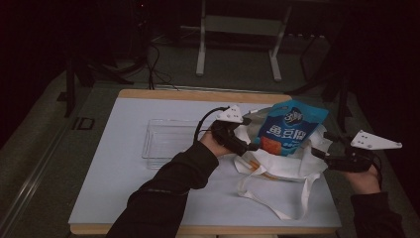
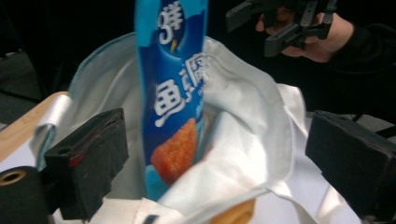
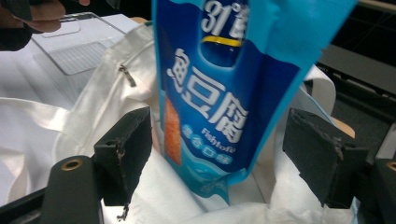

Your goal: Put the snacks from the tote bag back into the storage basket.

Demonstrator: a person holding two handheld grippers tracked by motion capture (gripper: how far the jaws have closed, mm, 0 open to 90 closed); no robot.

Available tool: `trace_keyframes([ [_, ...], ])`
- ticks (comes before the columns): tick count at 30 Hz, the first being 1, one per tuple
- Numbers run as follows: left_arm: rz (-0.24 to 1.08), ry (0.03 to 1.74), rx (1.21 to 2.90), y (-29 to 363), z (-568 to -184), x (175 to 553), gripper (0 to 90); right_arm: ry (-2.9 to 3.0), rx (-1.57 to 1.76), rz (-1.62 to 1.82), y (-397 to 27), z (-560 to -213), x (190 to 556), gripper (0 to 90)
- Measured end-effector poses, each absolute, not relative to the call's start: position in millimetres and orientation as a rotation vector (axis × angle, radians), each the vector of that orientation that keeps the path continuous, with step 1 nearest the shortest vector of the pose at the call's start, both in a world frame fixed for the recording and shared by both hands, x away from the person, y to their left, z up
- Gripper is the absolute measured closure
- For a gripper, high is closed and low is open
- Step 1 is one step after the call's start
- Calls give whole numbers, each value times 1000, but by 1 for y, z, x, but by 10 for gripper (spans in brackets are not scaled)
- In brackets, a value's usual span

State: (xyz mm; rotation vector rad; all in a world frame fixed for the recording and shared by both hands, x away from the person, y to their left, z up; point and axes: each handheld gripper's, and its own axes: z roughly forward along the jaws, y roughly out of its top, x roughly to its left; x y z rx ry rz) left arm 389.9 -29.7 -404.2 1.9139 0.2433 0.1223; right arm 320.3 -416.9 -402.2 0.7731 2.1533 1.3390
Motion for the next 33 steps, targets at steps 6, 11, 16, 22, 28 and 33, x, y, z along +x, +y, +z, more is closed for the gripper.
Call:
trace_keyframes([
  [6,114,254,1938,-40,-406,405,157,2165,815,1351,-420,-406,337,241],
  [11,134,274,1969,-49,-406,413,167,2186,848,1334,-419,-413,351,241],
  [16,130,281,1987,-59,-406,419,252,2200,855,1348,-415,-418,358,257],
  [22,134,299,2023,-73,-410,423,340,2205,851,1349,-411,-418,367,279],
  [28,131,299,2036,-83,-411,425,452,2222,831,1354,-407,-419,374,395],
  [33,130,297,2052,-91,-411,430,526,2264,806,1353,-402,-419,380,502],
])
